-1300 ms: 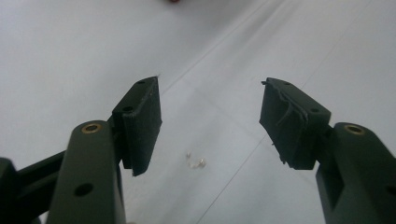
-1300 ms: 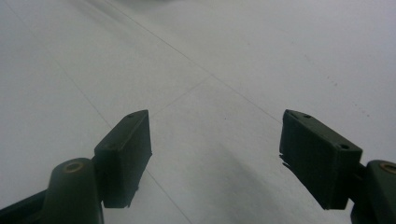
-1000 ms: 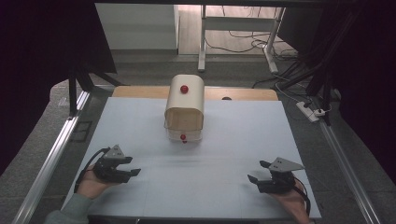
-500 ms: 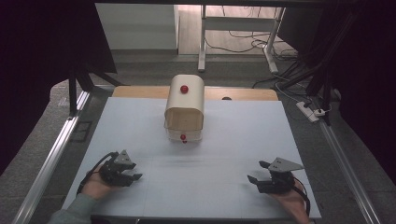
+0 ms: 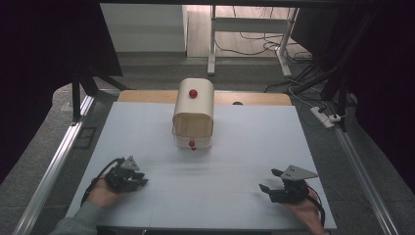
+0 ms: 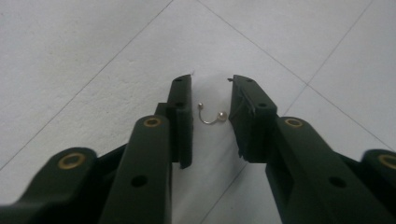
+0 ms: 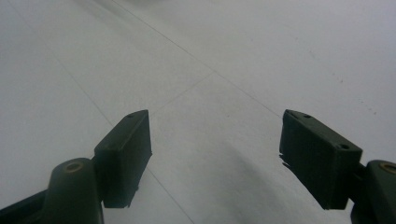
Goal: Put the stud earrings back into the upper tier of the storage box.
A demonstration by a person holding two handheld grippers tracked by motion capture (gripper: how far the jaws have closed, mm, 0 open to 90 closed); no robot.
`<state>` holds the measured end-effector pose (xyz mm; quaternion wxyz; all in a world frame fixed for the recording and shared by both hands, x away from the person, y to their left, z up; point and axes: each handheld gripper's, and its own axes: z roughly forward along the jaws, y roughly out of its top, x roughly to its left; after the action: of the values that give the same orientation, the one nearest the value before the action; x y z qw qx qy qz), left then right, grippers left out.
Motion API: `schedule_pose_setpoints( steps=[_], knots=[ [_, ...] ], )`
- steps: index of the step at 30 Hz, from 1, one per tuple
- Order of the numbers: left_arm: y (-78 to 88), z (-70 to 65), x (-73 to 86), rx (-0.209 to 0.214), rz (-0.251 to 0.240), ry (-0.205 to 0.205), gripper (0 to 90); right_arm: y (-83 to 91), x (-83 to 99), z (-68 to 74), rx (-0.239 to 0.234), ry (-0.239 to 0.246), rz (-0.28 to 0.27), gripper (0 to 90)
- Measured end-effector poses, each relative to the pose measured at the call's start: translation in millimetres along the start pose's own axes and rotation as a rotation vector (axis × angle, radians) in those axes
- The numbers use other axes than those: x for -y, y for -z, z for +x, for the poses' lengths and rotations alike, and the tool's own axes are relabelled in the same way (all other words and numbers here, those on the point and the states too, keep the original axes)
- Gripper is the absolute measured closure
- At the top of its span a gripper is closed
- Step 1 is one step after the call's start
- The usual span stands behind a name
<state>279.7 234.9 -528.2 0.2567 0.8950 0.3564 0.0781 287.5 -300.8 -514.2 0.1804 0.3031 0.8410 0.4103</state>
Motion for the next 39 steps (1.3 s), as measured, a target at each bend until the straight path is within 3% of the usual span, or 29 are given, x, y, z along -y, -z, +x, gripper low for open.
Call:
schedule_pose_setpoints(
  steps=[3,11,13,22,28,35,39],
  knots=[
    [-0.1,1.8,0.1,0.0,-0.002,0.018,76.1,0.2,-0.1,0.1,0.0,0.001,-0.003,24.5],
    [0.6,-3.5,-0.5,-0.027,0.0,-0.008,78.3,0.4,0.0,0.0,0.002,0.0,-0.002,24.5],
    [-0.2,-4.8,0.4,-0.028,-0.005,-0.015,86.3,0.4,0.0,-0.1,0.002,0.0,-0.002,24.5],
    [0.1,-2.7,2.2,-0.015,-0.021,0.002,86.4,0.2,0.1,-0.3,0.004,0.0,-0.001,24.5],
    [6.8,4.3,5.8,0.016,-0.08,0.057,86.6,0.1,0.3,-0.4,0.004,-0.001,0.0,24.5],
    [11.9,7.6,7.9,0.022,-0.111,0.073,86.5,-0.2,0.3,-0.4,0.003,0.001,0.002,24.5],
    [18.9,9.7,7.2,0.033,-0.156,0.092,86.6,-0.3,0.3,-0.4,0.004,-0.001,0.003,24.5]
  ],
)
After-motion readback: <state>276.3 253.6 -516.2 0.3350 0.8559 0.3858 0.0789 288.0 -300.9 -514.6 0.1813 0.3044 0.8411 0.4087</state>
